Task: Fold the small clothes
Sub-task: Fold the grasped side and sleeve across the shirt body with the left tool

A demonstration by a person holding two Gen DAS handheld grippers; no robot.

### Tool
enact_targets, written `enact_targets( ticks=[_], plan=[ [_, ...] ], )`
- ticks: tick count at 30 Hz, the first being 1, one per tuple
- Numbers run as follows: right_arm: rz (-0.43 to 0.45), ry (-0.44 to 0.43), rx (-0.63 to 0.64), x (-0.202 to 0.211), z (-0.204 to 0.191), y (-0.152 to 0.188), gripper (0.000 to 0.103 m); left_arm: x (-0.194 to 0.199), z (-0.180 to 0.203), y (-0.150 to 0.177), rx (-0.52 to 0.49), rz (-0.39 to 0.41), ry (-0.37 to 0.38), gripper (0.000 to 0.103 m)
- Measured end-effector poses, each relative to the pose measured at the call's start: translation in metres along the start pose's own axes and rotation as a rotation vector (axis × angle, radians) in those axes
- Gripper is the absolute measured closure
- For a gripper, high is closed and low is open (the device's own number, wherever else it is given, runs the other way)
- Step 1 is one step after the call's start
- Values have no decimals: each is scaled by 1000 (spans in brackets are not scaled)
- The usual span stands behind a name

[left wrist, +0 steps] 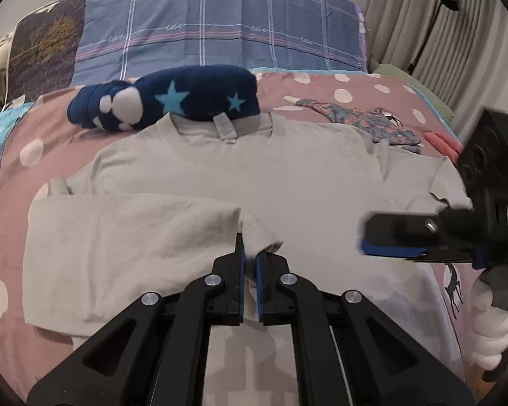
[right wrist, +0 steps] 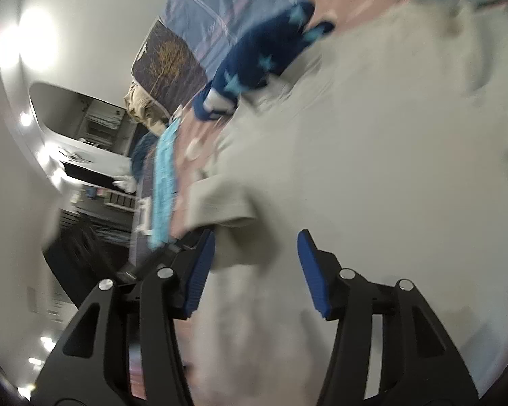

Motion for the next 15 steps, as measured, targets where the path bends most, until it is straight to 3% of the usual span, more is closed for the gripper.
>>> enact_targets(
  ticks=[3,8,9,10,11,12,15],
  plan=[
    [-67,-11,-113,-27,-1,2,43,-4,0,2,17,9,-10,98],
    [-163,-89,-316,-68,1,8,43,-7,7,9,25,18,-4,98],
    [-171,-93,-333,-73,2,8,56,-7,9,10,22,16,-1,98],
    [-167,-93,-335,-77,2,5,84,-8,11,11,19,12,3,98],
    [-142,-89,-297,-78,-2,-3,87,-9,13,12,15,12,5,98],
    [-99,-29,-229,-75,0,-13,95,-8,15,12,8,13,10,98],
    [51,145,13,-51,-13,-40,96,-7,25,9,-10,19,32,98]
  ],
)
Point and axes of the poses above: each gripper's, at about its wrist camera, not at the fingertips, and x roughly against the way its jaws point, z to its right, y to its underside, the point moved 10 cm from there along -x, roughly the way its jaws point
